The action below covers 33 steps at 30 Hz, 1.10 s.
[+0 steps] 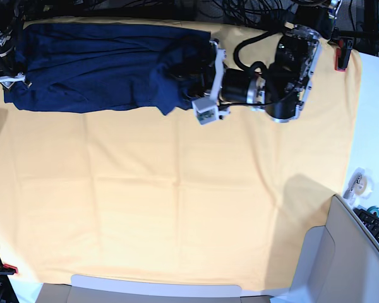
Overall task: Fold the T-shirt properly
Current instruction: 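Lift the strip end with the left gripper and fold it toward the right gripper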
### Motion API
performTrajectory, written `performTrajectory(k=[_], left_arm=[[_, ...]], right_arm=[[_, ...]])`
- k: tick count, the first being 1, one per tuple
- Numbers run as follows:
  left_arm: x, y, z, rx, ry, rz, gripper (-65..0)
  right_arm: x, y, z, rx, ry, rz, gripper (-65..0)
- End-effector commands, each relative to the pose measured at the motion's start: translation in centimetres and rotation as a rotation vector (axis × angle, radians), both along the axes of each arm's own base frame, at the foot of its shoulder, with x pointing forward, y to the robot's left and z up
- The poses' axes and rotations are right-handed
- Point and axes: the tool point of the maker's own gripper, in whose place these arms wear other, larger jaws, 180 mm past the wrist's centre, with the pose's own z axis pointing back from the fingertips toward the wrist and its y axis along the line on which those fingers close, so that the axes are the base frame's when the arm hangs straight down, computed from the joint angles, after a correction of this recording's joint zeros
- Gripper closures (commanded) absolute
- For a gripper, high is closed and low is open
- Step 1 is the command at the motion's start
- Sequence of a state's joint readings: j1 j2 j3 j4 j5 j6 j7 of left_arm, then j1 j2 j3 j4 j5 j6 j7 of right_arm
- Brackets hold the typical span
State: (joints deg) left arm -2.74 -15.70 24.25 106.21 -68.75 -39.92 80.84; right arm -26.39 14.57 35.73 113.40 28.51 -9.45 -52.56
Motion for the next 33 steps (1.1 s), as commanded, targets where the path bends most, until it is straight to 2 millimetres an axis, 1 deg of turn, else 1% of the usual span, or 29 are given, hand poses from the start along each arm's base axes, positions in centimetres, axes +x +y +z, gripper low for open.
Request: performTrajectory(k=[1,5,12,14,18,23,28,33], left_arm=[[0.6,-0.7,1.2,-0.032,-0.036,-0.002,0.0],[0.3,-2.7,1.3,-0.042,-0.052,-0.019,0.0],[0.9,-4.1,1.2,-0.017,-0.093,0.001,0.0],[0.9,-4.7,1.2,-0.014,-0.101,-0.004,0.0],[0.8,-5.2,0.9,0.006,-0.116,-0.011,0.0],[0.9,-6.0,1.2,0.003,-0.127,-0.004,0.0],[0.8,-6.7,0.6,-0.008,-0.086,-0.003,0.0],[1.0,-6.8,0.6,-0.008,-0.082,-0.002,0.0]], right_arm=[[0.1,-0.6,1.0,-0.039,-0.02,0.001,-24.8],[0.1,-0.6,1.0,-0.039,-0.018,0.001,-24.8],[0.0,-0.6,0.9,-0.037,-0.015,-0.001,-24.8],[0.0,-0.6,0.9,-0.037,-0.014,-0.001,-24.8],[-0.2,-0.5,0.7,-0.035,-0.009,-0.002,-24.8],[-0.2,-0.5,0.7,-0.035,-0.009,-0.002,-24.8],[-0.2,-0.5,0.7,-0.033,-0.009,-0.003,-24.8],[-0.3,-0.4,0.6,-0.031,-0.007,-0.003,-24.8]])
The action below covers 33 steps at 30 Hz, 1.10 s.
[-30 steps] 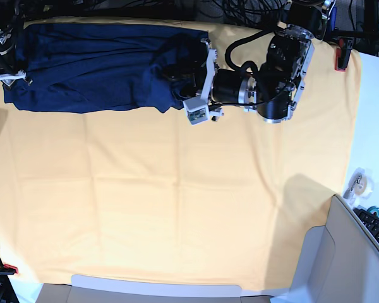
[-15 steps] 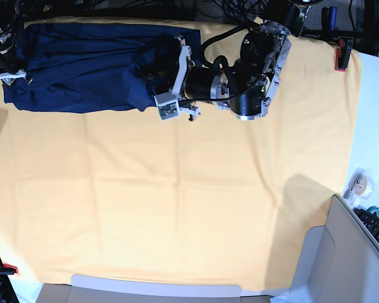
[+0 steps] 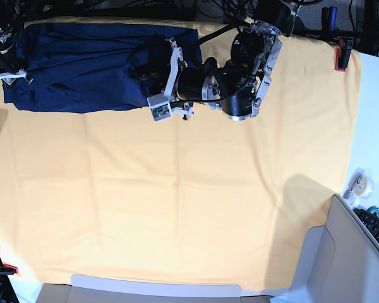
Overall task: Fold the T-shirt properly
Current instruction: 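Lift the strip end with the left gripper and fold it toward the right gripper, then lay the folded end onto the strip and hold it with the left gripper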
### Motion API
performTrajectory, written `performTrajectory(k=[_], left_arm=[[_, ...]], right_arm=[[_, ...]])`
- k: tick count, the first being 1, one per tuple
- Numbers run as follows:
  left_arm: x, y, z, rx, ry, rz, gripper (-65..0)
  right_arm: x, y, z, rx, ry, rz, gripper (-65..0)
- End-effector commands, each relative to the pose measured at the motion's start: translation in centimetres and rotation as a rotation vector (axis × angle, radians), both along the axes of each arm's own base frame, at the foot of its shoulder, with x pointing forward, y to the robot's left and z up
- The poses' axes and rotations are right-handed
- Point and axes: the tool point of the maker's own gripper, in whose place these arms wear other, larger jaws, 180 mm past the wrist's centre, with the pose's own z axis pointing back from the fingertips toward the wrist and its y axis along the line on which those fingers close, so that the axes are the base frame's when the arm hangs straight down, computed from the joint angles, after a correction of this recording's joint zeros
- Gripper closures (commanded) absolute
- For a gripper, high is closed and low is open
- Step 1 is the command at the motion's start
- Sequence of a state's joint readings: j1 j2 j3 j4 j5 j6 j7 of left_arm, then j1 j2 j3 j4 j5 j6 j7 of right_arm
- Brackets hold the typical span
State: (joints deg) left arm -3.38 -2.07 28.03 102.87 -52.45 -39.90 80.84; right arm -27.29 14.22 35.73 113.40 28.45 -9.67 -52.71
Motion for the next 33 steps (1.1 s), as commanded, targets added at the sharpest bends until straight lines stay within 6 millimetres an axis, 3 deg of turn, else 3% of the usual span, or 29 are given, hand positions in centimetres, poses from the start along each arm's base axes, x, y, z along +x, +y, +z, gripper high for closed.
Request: performTrajectory(k=[1,5,14,23,26,33], left_arm=[[0.7,-0.6,1.6,-0.049,-0.033,-0.001,0.0],[0.5,-1.0,1.7,-0.05,-0.038,-0.018,-1.8],[-0.4,-2.1,2.1,-0.046,-0.062,-0.087,-19.7],[0.5,-4.7,5.3,-0.138,-0.123,-0.106,-22.4],[0.9,-4.3,5.3,-0.136,-0.126,-0.09,-22.1],[4.4,2.0,2.6,-0.012,-0.135,0.041,-15.7]], right_arm=[[0.3,-0.5,1.1,-0.038,-0.025,0.005,-24.8],[0.4,-0.4,1.0,-0.036,-0.024,0.007,-24.8],[0.4,-0.4,1.0,-0.035,-0.024,0.01,-24.8],[0.5,-0.3,0.9,-0.033,-0.025,0.01,-24.8],[0.5,-0.3,0.9,-0.033,-0.025,0.01,-24.8],[0.6,-0.3,1.1,-0.033,-0.031,0.009,-24.8]])
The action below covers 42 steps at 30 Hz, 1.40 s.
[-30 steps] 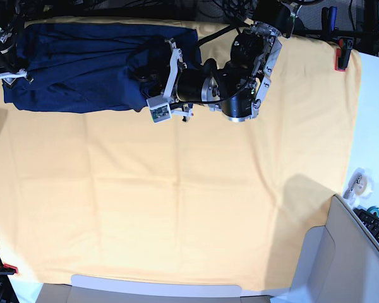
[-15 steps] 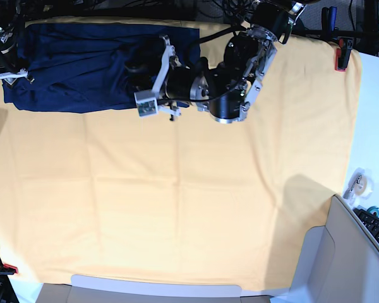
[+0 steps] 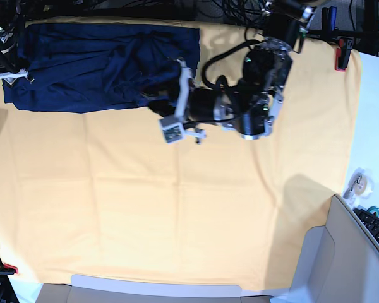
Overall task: Fold the T-shirt properly
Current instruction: 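Lay the folded end onto the strip and hold it with the left gripper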
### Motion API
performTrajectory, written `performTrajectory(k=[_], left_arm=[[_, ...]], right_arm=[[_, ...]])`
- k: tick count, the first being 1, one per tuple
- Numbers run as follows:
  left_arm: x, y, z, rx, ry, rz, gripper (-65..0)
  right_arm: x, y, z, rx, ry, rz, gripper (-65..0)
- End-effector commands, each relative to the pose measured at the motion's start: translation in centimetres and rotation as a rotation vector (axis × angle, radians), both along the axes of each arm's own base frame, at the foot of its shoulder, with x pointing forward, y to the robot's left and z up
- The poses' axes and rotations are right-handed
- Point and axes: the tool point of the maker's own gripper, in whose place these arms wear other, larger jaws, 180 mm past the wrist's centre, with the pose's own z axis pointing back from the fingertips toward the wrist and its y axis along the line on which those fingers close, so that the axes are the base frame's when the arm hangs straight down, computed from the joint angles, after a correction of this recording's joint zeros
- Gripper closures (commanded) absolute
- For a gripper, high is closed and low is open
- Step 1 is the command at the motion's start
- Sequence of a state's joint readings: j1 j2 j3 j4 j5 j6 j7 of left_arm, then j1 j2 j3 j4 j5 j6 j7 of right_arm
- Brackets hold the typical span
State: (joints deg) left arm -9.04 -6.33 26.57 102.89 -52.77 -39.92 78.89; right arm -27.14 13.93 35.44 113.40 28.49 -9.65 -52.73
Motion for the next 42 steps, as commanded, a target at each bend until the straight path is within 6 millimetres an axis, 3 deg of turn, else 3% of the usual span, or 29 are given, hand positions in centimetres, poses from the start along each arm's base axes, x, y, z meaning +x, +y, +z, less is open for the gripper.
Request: performTrajectory(k=[1,5,8,17,21,26,31,33,37,42], left_arm=[[0.6,0.3,1.1,-0.025,-0.031,0.007,-14.6],[0.7,2.7,-0.5,0.046,-0.011,0.034,0.0],[-0.2,2.8,-1.5,0.022,0.095,0.123,-0.6],[-4.4,-1.6,-2.2,-0.034,0.196,0.061,-0.1],[-5.0,-3.3,-2.8,0.026,0.113,-0.006,-0.1],[-4.2,-3.2,-2.9,0.062,0.056,0.008,-0.1],[-0.4,-1.0,-0.3,0.024,-0.028,0.118,-0.1],[0.3,0.2,-0.4,0.039,-0.037,0.146,-0.1],[0.1,0.8,-1.1,0.061,-0.032,0.147,-0.1],[-2.3,-0.1,-3.2,0.119,-0.012,0.087,-0.1]], right_arm=[[0.5,-0.6,1.2,-0.041,-0.03,0.006,-24.8],[0.6,-0.5,1.2,-0.04,-0.031,0.008,-24.8],[1.0,-0.5,1.4,-0.04,-0.043,0.007,-24.8],[1.0,-0.5,1.4,-0.039,-0.043,0.009,-24.8],[0.8,-0.5,1.3,-0.039,-0.037,0.009,-24.8],[0.7,-0.6,1.0,-0.035,-0.029,0.004,-24.8],[0.4,-0.8,0.5,-0.028,-0.017,-0.004,-24.8],[0.3,-0.6,0.3,-0.02,-0.017,-0.008,-24.8],[0.2,-0.4,0.1,-0.012,-0.017,-0.012,-24.8],[0.2,-0.4,0.1,-0.011,-0.017,-0.013,-24.8]])
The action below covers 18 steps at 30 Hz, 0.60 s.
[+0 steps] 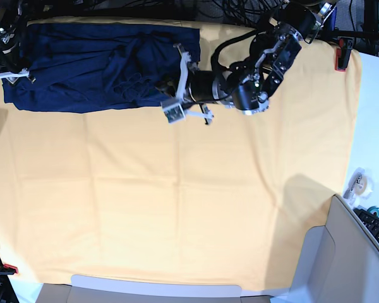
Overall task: Fold the T-shirt properly
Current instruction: 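Lay the folded end onto the strip and hold it with the left gripper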
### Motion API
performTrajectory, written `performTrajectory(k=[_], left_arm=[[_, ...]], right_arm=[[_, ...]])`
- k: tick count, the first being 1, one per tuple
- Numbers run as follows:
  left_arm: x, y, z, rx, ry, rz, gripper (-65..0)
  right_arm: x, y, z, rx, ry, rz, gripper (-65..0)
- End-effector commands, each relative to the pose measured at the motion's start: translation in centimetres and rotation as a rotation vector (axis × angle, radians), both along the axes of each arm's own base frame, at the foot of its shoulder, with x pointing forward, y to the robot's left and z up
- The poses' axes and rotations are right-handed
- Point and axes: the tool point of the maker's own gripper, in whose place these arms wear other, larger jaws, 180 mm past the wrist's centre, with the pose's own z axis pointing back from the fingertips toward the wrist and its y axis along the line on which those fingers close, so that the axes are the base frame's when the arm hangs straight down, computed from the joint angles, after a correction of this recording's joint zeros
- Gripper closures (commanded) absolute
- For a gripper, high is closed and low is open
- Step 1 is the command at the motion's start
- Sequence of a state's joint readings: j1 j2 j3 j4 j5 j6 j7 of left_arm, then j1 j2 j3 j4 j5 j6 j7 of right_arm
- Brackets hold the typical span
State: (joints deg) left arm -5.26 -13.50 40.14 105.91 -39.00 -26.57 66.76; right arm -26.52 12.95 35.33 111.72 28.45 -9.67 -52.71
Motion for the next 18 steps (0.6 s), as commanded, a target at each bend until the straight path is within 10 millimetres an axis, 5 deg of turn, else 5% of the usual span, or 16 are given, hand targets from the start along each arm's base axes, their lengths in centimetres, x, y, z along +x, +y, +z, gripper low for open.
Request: performTrajectory(k=[1,7,18], left_arm=[[0.1,-0.7,0.4,-0.011,-0.025,-0.015,-0.1],[-1.3,-1.4,-0.7,-0.011,-0.025,-0.033,-0.1],[-0.4,-1.0,-0.8,0.014,-0.062,-0.02,-0.1]], right_arm=[[0.5,-0.5,1.2,-0.039,-0.029,0.007,-24.8],[0.5,-0.5,1.1,-0.038,-0.029,0.007,-24.8],[0.5,-0.5,1.1,-0.038,-0.029,0.007,-24.8]])
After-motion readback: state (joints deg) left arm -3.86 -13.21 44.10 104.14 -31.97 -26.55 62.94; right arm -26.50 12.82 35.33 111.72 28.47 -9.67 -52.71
